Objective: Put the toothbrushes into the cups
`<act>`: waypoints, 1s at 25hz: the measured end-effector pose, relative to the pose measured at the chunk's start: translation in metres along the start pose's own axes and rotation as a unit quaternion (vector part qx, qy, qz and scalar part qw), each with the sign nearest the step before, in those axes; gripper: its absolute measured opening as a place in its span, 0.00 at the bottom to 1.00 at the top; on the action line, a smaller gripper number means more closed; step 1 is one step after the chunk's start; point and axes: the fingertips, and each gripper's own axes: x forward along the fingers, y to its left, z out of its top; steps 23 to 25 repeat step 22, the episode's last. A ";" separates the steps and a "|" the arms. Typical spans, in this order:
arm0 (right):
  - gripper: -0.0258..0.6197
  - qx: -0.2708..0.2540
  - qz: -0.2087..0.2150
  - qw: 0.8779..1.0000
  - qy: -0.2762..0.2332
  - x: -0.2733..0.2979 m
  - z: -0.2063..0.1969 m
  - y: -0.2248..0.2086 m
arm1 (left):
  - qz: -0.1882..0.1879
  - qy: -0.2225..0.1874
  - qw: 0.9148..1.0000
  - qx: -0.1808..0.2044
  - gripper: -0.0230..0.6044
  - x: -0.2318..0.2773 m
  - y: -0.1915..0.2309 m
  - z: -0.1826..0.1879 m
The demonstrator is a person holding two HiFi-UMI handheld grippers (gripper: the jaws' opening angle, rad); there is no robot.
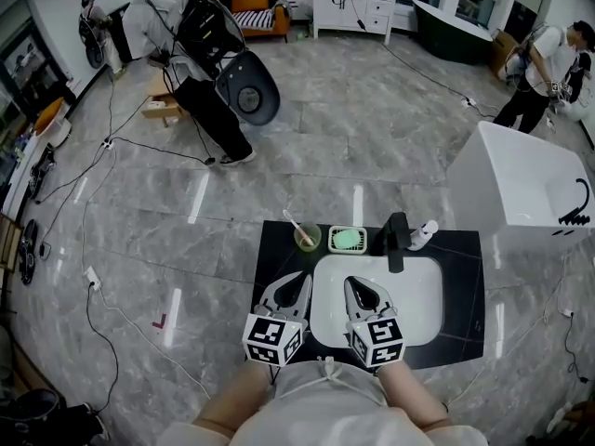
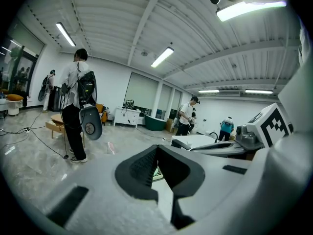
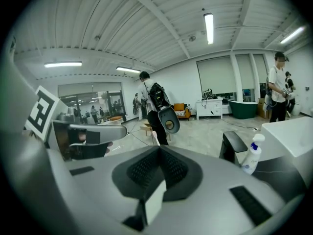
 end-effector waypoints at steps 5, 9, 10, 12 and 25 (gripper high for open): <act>0.08 -0.005 0.002 1.000 0.003 -0.002 0.000 0.001 | -0.001 0.003 1.000 0.002 0.07 0.001 -0.002 0.000; 0.08 -0.004 0.002 1.000 0.007 0.000 -0.003 -0.002 | -0.002 0.007 1.000 -0.002 0.07 0.004 -0.001 -0.004; 0.08 -0.005 0.002 1.000 0.008 0.001 -0.003 -0.002 | -0.002 0.007 1.000 -0.003 0.07 0.004 0.000 -0.004; 0.08 -0.006 0.003 1.000 0.012 0.001 -0.004 -0.001 | -0.001 0.007 1.000 -0.006 0.07 0.004 0.001 -0.005; 0.08 -0.007 0.004 1.000 0.024 0.003 -0.013 -0.001 | -0.003 0.014 1.000 -0.007 0.07 0.005 0.001 -0.012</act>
